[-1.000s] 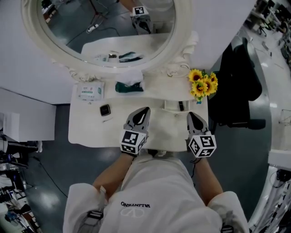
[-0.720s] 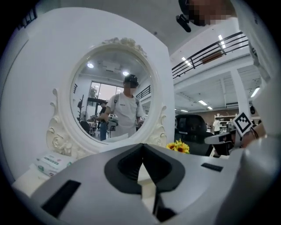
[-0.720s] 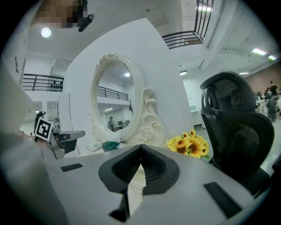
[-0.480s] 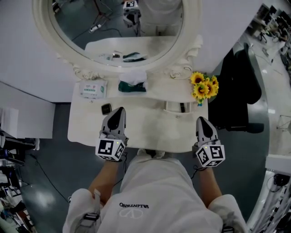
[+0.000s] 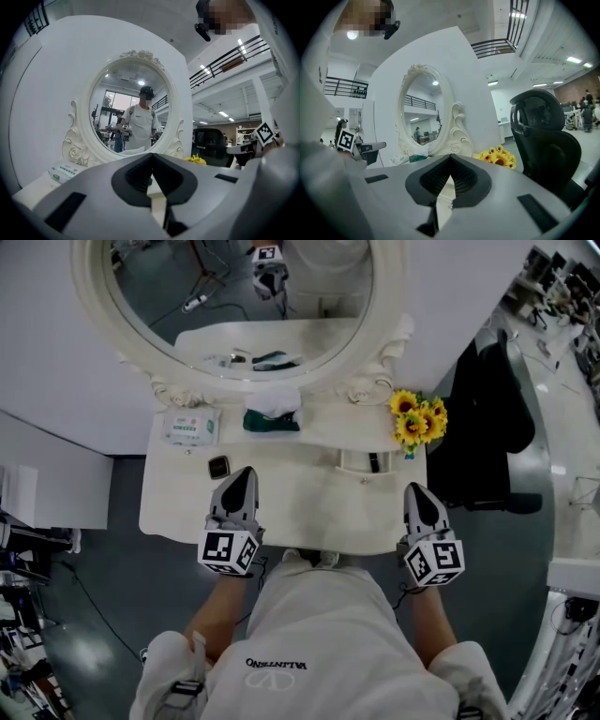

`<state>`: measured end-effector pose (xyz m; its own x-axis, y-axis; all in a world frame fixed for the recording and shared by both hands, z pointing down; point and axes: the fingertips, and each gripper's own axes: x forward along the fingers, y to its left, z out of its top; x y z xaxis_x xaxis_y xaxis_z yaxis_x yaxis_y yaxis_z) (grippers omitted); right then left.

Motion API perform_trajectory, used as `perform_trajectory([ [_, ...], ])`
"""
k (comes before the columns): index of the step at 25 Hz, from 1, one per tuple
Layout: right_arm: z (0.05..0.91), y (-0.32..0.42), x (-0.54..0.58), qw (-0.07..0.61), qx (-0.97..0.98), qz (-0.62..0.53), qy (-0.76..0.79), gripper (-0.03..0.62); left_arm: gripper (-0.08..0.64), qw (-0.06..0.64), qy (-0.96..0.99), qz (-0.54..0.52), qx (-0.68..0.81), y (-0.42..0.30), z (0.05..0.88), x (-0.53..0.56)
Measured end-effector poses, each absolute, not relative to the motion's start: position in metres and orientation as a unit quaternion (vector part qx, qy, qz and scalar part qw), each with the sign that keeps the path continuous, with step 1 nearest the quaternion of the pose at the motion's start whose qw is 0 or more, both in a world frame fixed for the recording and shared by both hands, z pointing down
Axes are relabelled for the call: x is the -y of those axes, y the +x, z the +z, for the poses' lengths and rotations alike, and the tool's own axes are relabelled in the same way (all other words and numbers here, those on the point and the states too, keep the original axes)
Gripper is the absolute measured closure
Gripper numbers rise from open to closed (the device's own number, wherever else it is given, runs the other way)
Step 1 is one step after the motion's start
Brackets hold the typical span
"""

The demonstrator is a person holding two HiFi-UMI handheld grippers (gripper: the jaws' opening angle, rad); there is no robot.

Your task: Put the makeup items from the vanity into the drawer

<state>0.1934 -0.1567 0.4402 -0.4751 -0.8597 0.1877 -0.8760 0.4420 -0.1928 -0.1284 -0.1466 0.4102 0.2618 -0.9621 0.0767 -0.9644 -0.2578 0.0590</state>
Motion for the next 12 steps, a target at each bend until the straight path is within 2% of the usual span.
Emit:
perform_trajectory([
  [12,0.4418,0.1919,0.1547,0.033,0.851,0.136,0.506,0.581,0.557,0.051,0.793,0.013,0.607,-0.1247,0.4123,0.1427],
])
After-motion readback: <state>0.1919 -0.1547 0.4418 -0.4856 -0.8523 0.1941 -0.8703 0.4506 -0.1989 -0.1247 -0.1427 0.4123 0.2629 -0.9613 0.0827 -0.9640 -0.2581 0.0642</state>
